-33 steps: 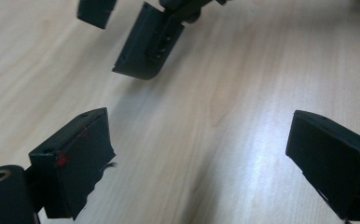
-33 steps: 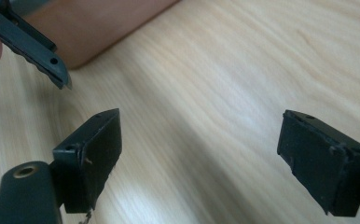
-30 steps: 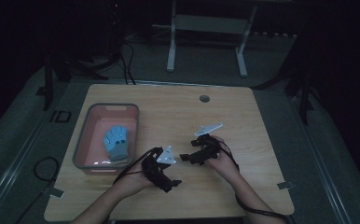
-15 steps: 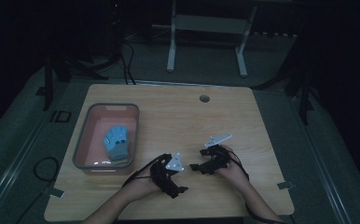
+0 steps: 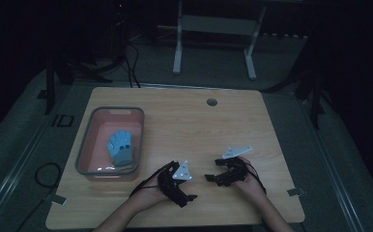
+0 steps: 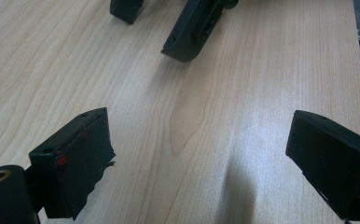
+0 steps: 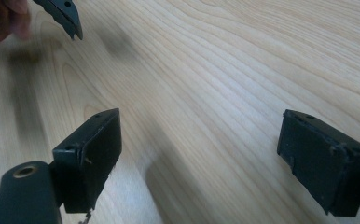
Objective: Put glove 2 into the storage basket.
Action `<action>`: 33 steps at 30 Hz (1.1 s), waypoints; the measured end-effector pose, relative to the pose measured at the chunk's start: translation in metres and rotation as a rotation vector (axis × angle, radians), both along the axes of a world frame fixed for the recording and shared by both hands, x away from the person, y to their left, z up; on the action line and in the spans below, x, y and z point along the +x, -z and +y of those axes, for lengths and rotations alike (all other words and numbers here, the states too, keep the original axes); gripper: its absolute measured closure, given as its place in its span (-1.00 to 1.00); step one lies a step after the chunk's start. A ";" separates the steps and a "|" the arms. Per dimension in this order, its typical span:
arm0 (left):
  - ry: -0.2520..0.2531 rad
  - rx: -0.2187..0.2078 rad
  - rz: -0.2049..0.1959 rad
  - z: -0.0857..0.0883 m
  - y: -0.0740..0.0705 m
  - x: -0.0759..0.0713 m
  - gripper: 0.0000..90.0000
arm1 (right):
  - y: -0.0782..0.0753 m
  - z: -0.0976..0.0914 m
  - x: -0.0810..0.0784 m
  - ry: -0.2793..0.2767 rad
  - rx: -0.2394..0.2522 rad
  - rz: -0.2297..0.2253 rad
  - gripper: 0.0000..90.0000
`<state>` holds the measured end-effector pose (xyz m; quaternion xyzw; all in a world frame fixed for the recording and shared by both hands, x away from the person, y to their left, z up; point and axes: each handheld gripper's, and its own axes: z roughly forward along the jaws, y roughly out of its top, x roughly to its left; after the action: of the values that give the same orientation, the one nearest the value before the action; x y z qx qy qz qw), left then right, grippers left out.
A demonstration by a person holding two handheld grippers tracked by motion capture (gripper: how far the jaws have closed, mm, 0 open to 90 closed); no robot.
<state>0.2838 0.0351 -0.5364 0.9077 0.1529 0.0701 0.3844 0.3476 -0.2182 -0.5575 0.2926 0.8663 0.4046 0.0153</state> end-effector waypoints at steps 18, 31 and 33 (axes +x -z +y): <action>-0.024 -0.064 -0.024 0.014 0.008 -0.010 -0.84 | 0.000 -0.015 -0.012 0.005 0.037 -0.101 -0.69; 0.004 -0.073 -0.009 0.015 0.017 -0.012 -0.84 | 0.001 -0.019 -0.013 0.013 0.045 -0.106 -0.69; -0.001 -0.077 -0.008 0.015 0.017 -0.012 -0.84 | 0.001 -0.019 -0.013 0.011 0.043 -0.107 -0.69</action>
<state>0.2716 0.0506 -0.5537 0.8920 0.1544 0.0678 0.4193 0.3351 -0.2375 -0.5586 0.2757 0.8537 0.4381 0.0577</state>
